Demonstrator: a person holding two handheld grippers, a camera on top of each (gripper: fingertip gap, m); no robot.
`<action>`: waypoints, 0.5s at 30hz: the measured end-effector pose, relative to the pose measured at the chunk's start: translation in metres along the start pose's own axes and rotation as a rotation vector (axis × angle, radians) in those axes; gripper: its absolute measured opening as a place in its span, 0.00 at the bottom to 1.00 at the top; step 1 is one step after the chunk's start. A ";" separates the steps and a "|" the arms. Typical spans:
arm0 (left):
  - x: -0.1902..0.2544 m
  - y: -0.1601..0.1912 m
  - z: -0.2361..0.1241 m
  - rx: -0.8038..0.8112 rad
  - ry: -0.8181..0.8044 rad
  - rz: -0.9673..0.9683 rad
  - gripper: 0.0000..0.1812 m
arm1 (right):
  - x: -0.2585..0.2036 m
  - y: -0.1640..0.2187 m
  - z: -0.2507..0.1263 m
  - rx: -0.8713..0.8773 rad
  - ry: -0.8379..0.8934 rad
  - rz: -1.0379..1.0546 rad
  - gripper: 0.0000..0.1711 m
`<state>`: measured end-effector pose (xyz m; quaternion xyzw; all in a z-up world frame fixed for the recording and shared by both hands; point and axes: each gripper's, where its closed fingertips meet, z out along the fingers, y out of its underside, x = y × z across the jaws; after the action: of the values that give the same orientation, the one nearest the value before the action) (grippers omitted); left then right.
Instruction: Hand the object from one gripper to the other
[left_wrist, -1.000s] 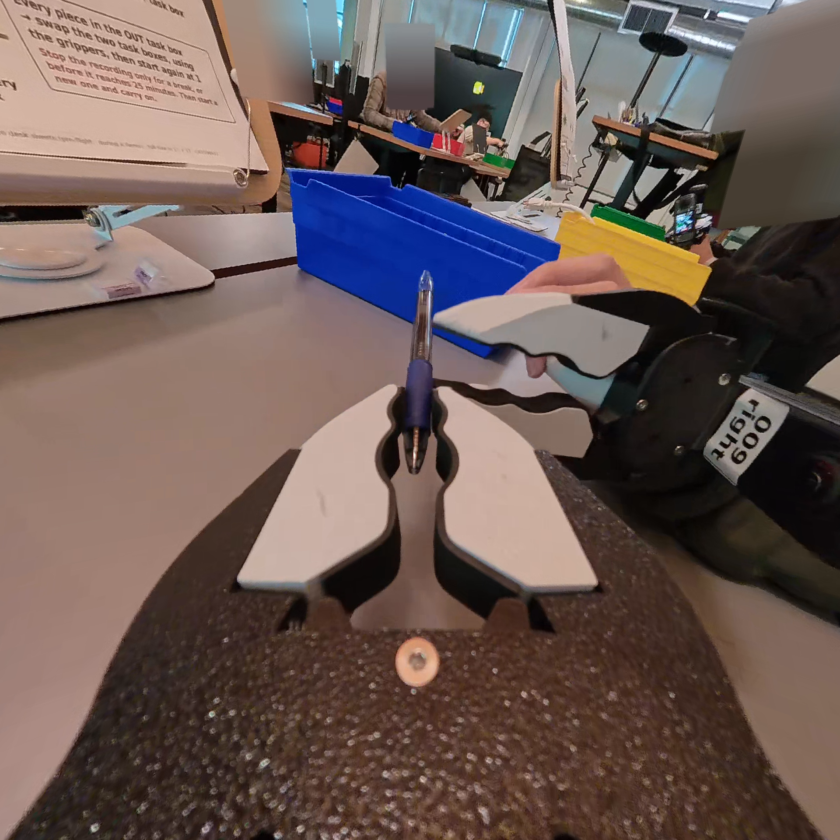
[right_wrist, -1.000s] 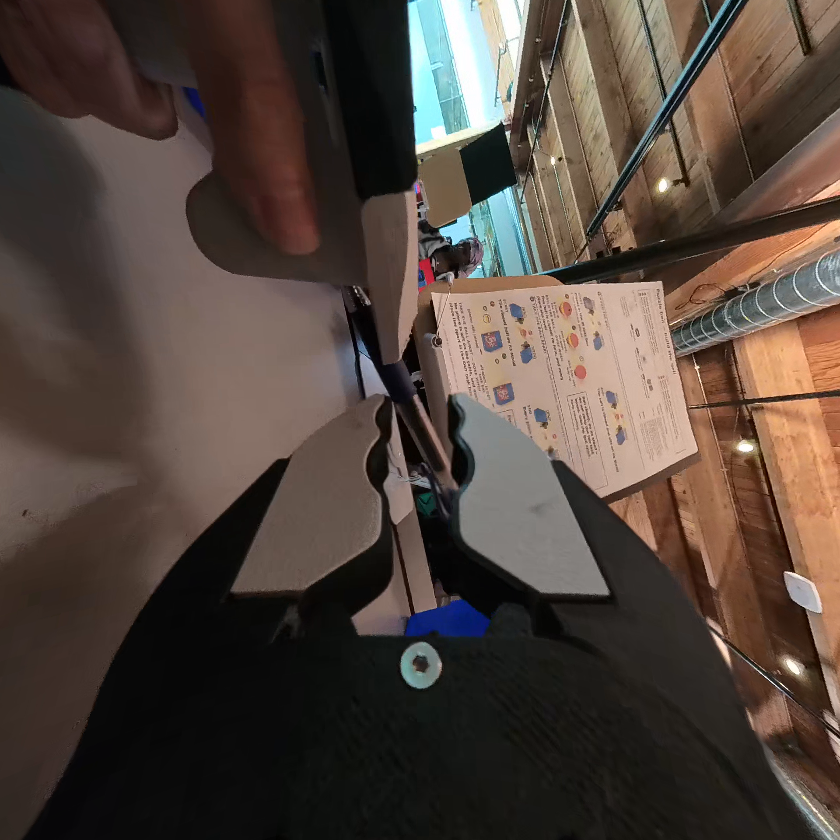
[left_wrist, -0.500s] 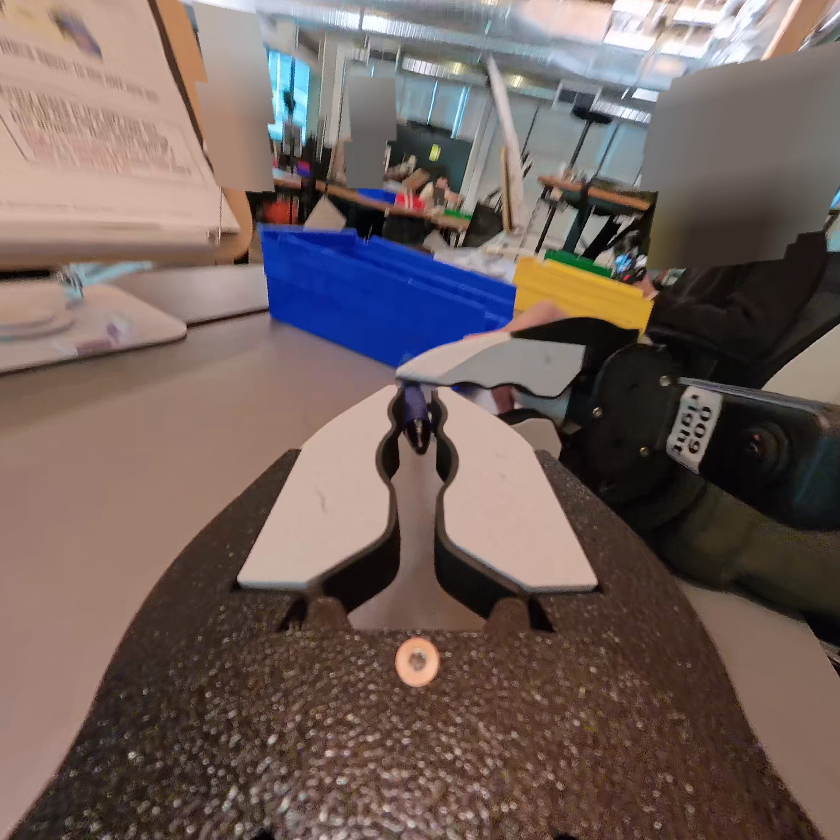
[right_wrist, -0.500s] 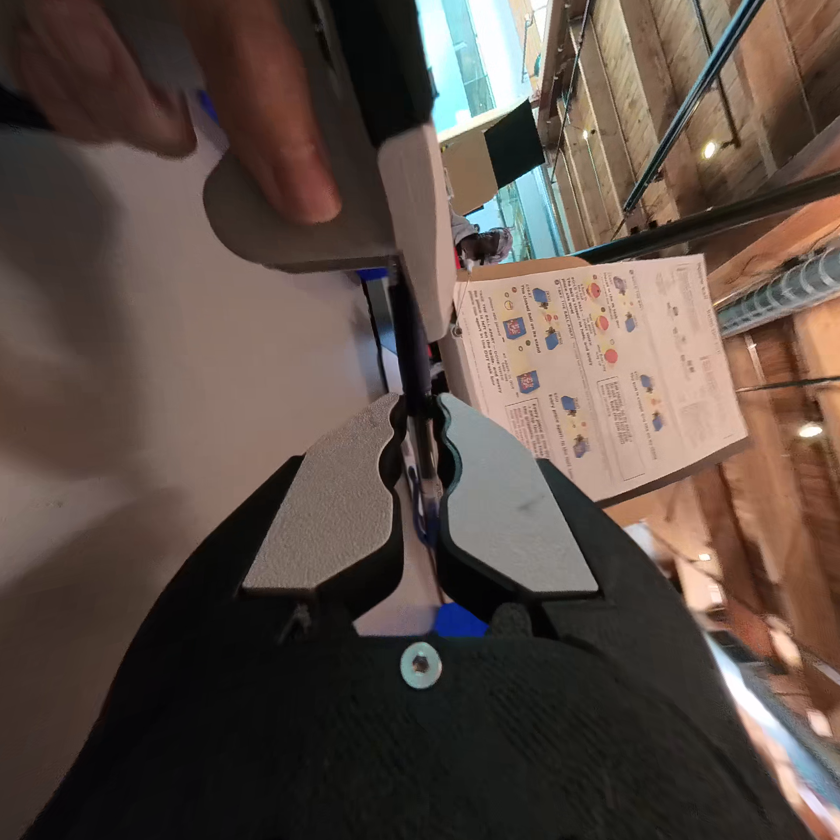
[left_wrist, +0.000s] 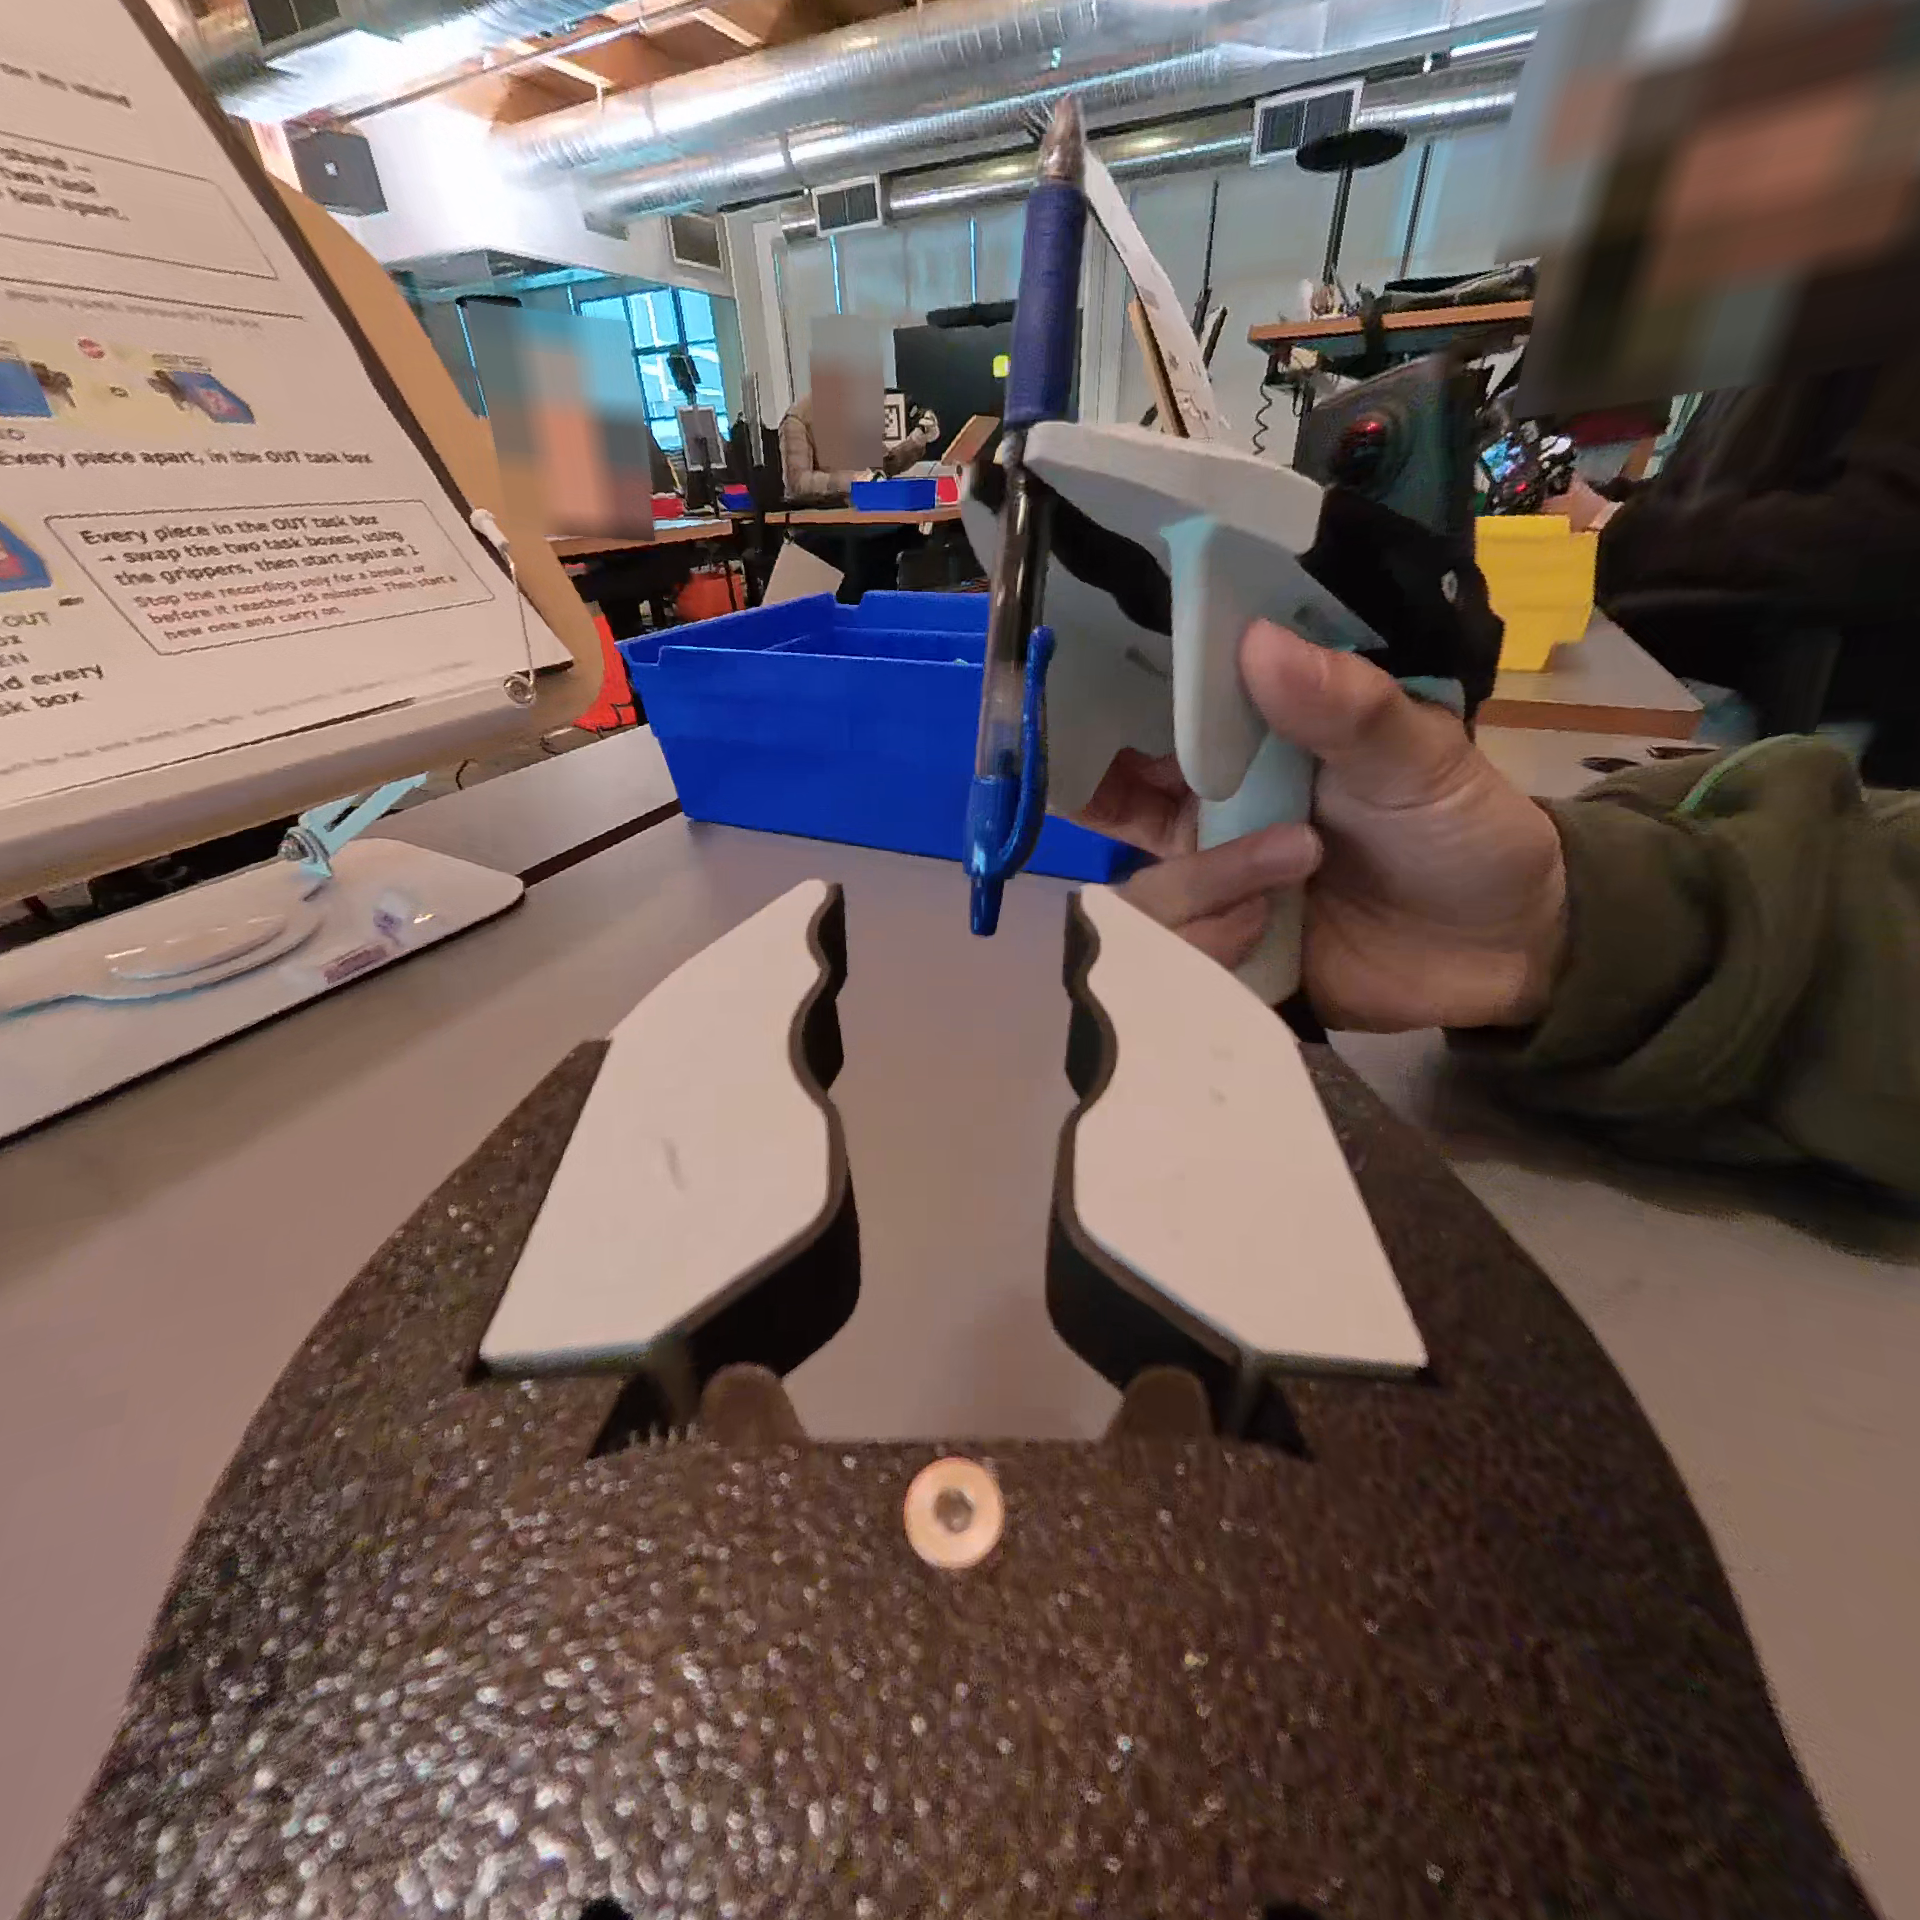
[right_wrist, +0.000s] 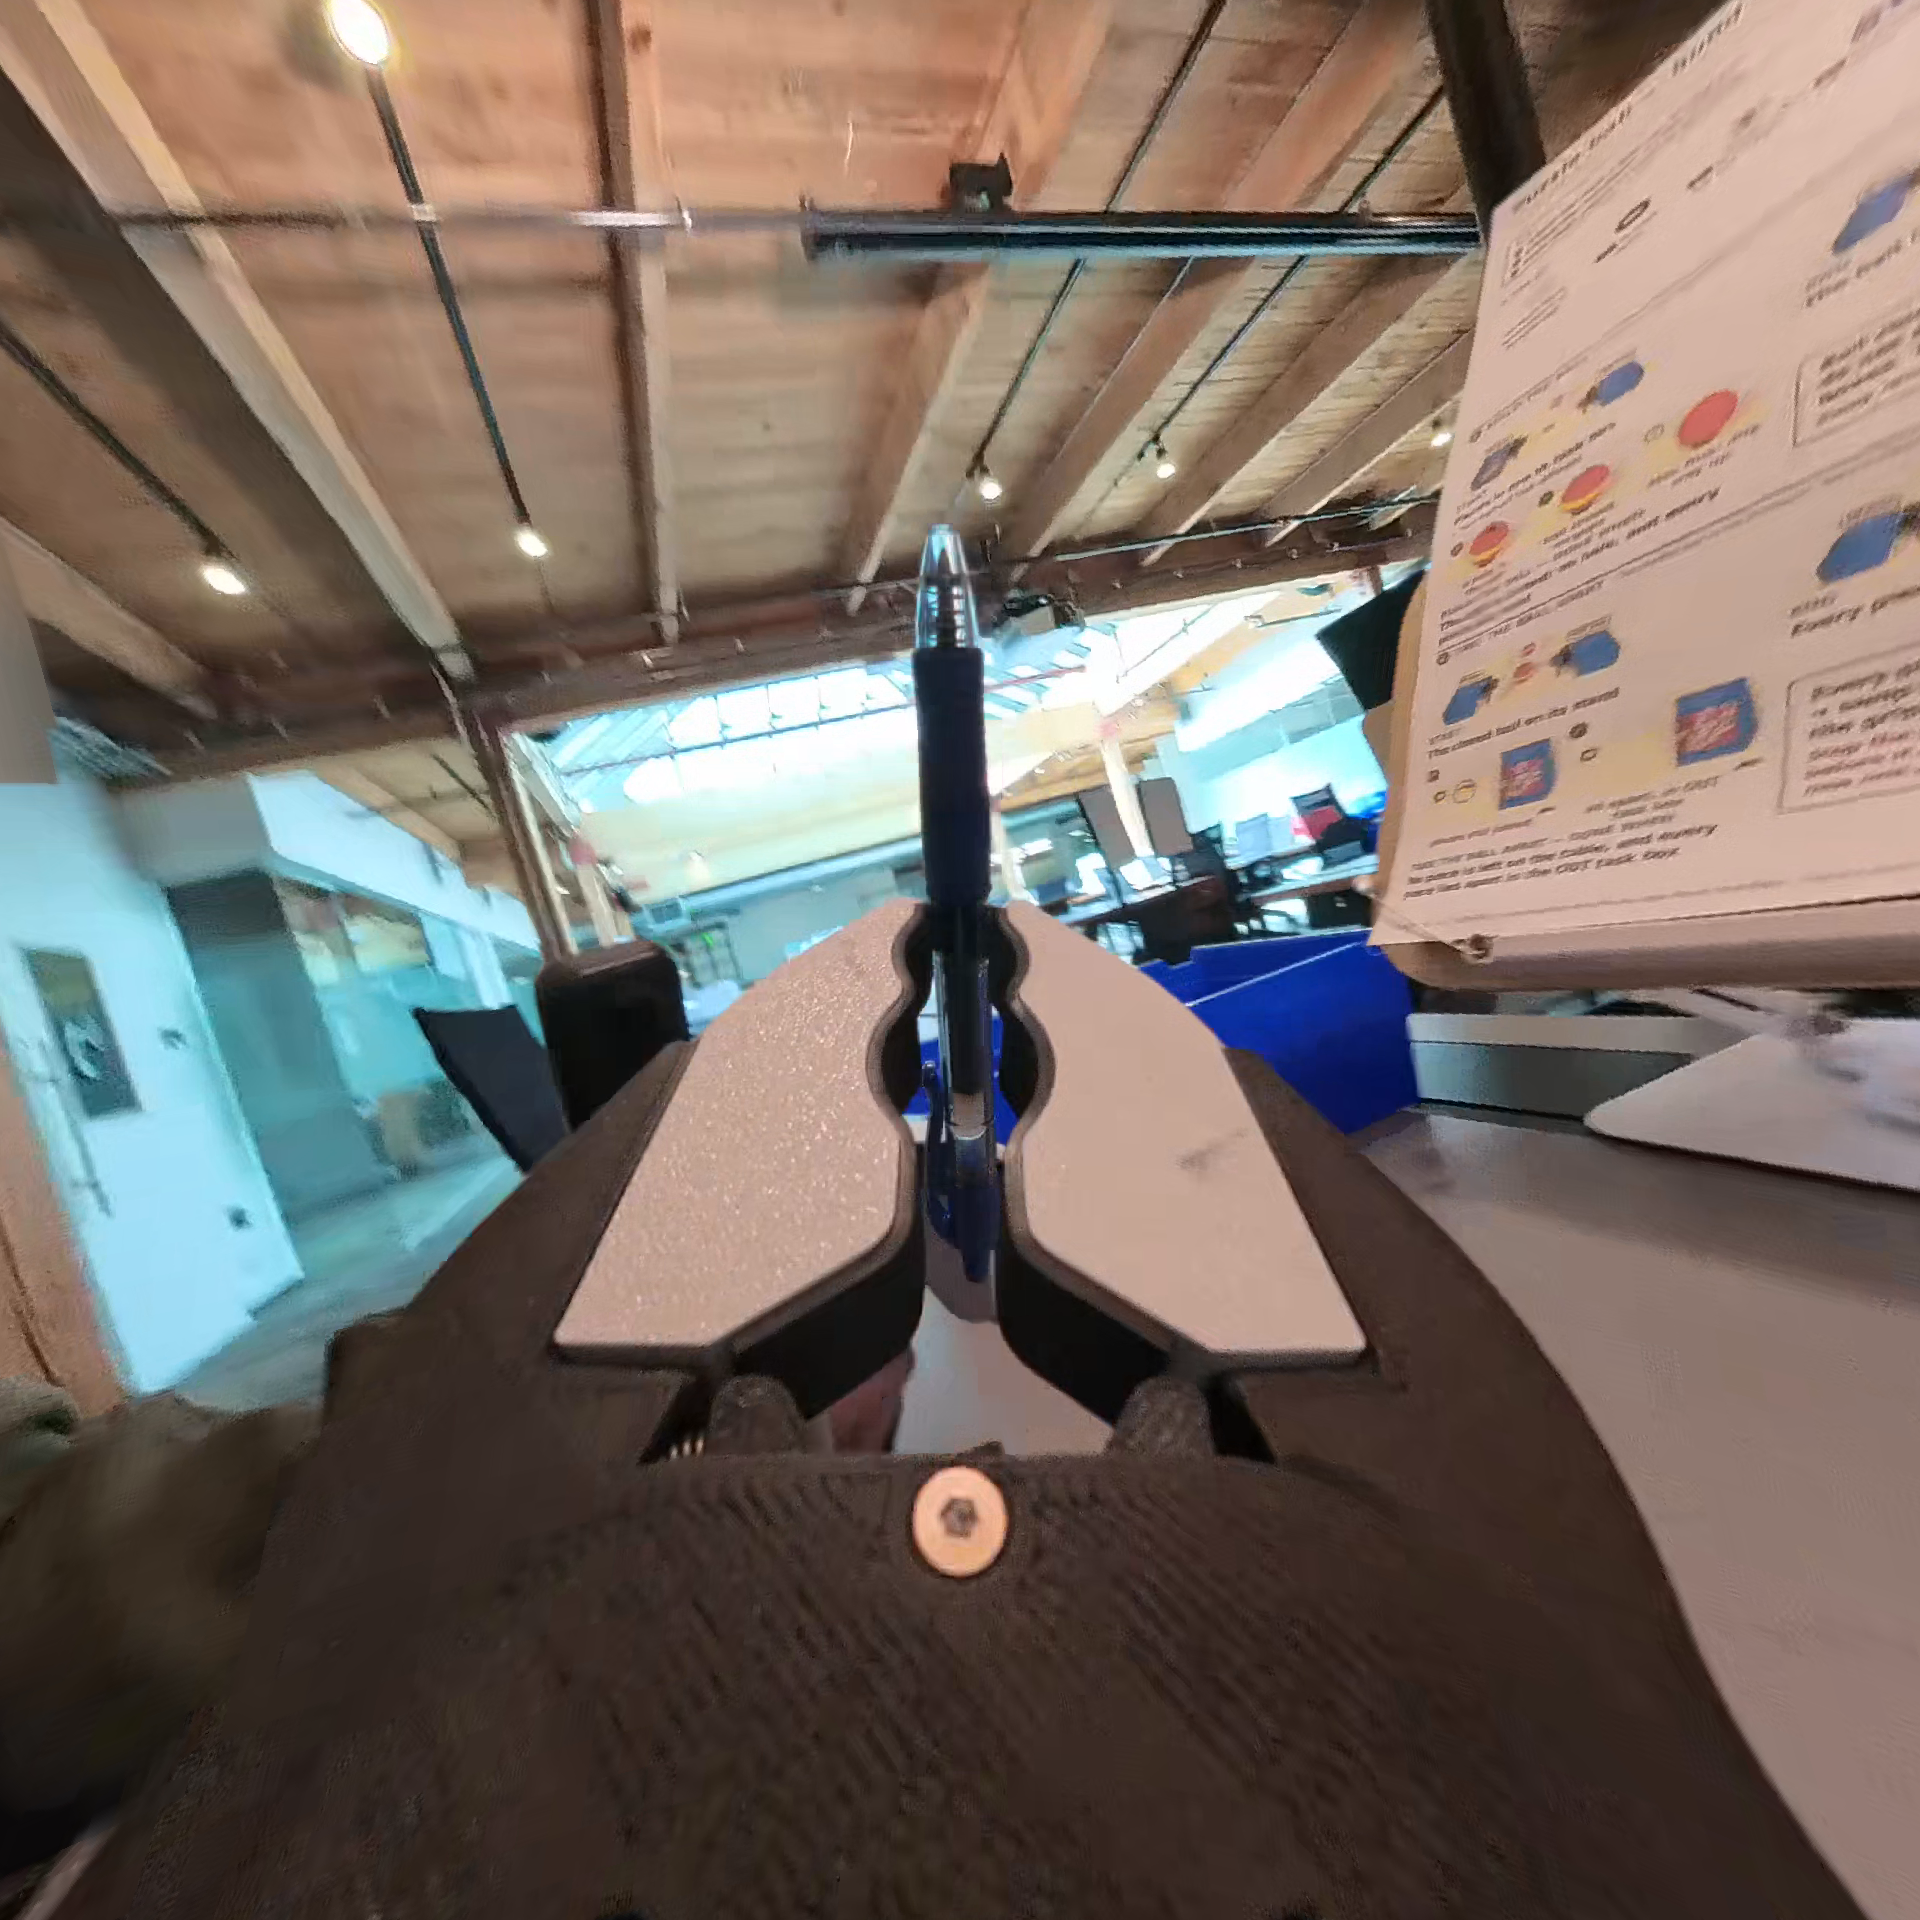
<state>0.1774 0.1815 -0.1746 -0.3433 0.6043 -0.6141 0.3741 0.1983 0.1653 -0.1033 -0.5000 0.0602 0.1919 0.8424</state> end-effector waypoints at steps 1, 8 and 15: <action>0.002 -0.001 0.001 0.011 0.003 -0.001 0.21 | -0.003 0.002 0.001 0.006 -0.027 0.041 0.06; 0.012 -0.009 -0.001 0.046 0.074 -0.025 0.08 | -0.008 0.011 0.005 -0.005 -0.066 0.149 0.06; -0.019 0.001 -0.011 -0.096 -0.113 0.129 0.08 | 0.032 0.020 -0.007 -0.186 0.211 -0.196 0.38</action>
<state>0.1774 0.2037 -0.1750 -0.3552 0.6320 -0.5386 0.4293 0.2207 0.1762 -0.1329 -0.5965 0.0810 0.0599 0.7963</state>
